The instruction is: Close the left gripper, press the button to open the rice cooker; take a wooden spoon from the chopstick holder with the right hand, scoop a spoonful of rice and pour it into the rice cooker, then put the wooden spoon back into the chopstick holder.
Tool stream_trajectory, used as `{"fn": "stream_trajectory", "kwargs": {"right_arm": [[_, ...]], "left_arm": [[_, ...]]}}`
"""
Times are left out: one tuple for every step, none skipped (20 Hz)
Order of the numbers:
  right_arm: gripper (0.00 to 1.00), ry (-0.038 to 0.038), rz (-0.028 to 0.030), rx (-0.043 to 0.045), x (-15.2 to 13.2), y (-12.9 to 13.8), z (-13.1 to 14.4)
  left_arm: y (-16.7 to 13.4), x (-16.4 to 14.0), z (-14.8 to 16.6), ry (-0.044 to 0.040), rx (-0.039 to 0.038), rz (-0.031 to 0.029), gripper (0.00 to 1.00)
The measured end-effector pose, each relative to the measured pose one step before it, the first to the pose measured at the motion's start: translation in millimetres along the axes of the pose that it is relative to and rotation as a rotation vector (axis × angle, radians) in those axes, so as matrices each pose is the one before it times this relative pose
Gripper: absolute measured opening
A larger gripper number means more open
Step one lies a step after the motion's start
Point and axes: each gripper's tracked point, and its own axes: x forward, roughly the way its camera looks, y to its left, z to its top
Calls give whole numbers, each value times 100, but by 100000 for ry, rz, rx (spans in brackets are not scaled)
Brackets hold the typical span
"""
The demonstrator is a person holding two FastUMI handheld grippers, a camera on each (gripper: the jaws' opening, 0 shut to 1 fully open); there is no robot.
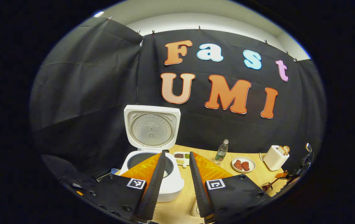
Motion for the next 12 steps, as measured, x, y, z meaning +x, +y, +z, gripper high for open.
{"fn": "stream_trajectory", "kwargs": {"right_arm": [[61, 612, 996, 666, 317, 203, -146], [49, 147, 851, 699, 184, 51, -95], [48, 524, 1242, 657, 235, 215, -46], [45, 627, 1432, 552, 45, 242, -263], [38, -151, 890, 442, 84, 114, -117], [34, -661, -173, 202, -49, -245, -19], [25, -906, 376, 252, -84, 18, -193], [23, -515, 785, 194, -618, 96, -110], [21, -635, 210, 23, -486, 60, -120], [20, -724, -449, -99, -469, -145, -235], [19, -1061, -831, 37, -418, -157, -140], [20, -1163, -1183, 327, -384, -211, -168]], "left_arm": [[-87, -409, -309, 347, 40, 112, 57], [-58, -172, -225, 276, -22, 186, 57], [11, -108, -114, 167, -94, 78, 57], [18, -103, -236, 259, 3, 26, 57], [-20, -22, 9, 48, -3, -70, 57], [12, 11, -55, 181, 90, -258, 57], [148, 25, 104, -160, 52, -194, 57], [-6, 37, 90, -178, 10, -477, 57], [19, 78, 109, -400, -19, -310, 57], [-29, 164, -19, -143, -97, -568, 57], [-51, 187, -40, 50, -35, -503, 57], [18, 154, 2, 264, -220, -984, 57]]}}
